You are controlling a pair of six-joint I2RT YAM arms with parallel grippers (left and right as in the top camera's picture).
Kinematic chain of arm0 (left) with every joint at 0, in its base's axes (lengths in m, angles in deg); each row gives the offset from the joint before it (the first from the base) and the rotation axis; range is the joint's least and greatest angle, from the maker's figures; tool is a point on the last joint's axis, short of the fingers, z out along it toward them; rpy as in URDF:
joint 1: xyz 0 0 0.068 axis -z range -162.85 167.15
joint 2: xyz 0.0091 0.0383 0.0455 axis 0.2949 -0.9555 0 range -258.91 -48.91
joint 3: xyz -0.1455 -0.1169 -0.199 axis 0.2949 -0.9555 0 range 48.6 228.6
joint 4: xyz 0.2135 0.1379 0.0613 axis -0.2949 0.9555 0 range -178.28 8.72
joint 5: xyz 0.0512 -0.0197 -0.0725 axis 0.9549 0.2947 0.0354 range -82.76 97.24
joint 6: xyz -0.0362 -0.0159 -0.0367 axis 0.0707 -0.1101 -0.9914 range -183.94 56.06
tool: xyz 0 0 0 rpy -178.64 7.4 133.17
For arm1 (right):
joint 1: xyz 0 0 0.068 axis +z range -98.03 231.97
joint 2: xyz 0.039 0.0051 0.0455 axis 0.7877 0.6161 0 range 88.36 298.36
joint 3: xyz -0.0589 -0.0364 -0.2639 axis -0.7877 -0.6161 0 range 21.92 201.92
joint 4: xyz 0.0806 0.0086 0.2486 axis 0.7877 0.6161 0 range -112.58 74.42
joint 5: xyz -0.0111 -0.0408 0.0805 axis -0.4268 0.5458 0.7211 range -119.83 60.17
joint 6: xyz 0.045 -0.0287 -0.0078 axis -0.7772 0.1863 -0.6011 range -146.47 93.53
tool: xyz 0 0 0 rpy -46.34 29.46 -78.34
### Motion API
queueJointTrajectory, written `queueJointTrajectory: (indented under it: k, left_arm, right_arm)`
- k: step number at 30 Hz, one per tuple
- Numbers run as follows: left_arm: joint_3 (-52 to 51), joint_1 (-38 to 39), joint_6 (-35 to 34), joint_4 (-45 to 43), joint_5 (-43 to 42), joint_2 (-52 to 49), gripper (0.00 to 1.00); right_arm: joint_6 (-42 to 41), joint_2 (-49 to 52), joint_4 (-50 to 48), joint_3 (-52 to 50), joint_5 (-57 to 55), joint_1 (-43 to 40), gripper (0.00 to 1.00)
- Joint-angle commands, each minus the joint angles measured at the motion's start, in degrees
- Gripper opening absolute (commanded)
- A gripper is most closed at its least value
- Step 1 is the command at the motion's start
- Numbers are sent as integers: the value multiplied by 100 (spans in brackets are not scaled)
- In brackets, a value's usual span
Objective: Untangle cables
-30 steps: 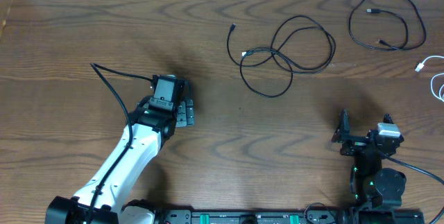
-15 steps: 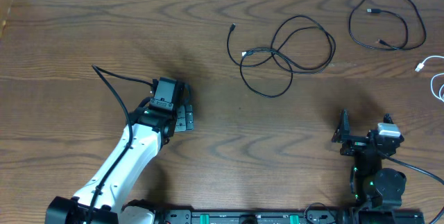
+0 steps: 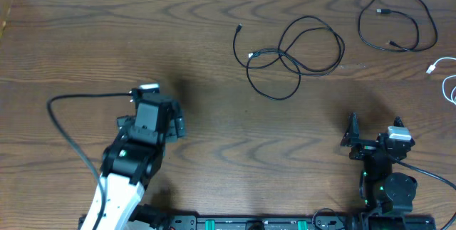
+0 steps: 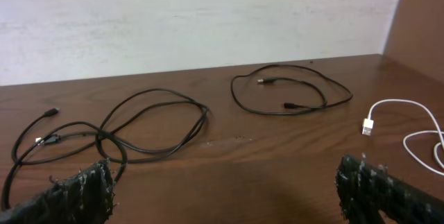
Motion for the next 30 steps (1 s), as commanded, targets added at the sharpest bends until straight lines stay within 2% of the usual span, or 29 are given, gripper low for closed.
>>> queueJointTrajectory:
  k: [1, 17, 24, 30]
  left_arm:
    - [31, -35, -24, 223, 157, 396, 97]
    - [31, -35, -35, 1272, 87, 2140, 97]
    - [31, -35, -46, 1788, -273, 2968, 97]
    - [31, -35, -44, 1943, -295, 3523, 97]
  right_arm:
    - [83, -37, 26, -9, -4, 26, 99]
    - [83, -37, 24, -9, -4, 26, 99]
    - [83, -37, 26, -9, -4, 26, 99]
    - [85, -37, 26, -9, -4, 26, 99]
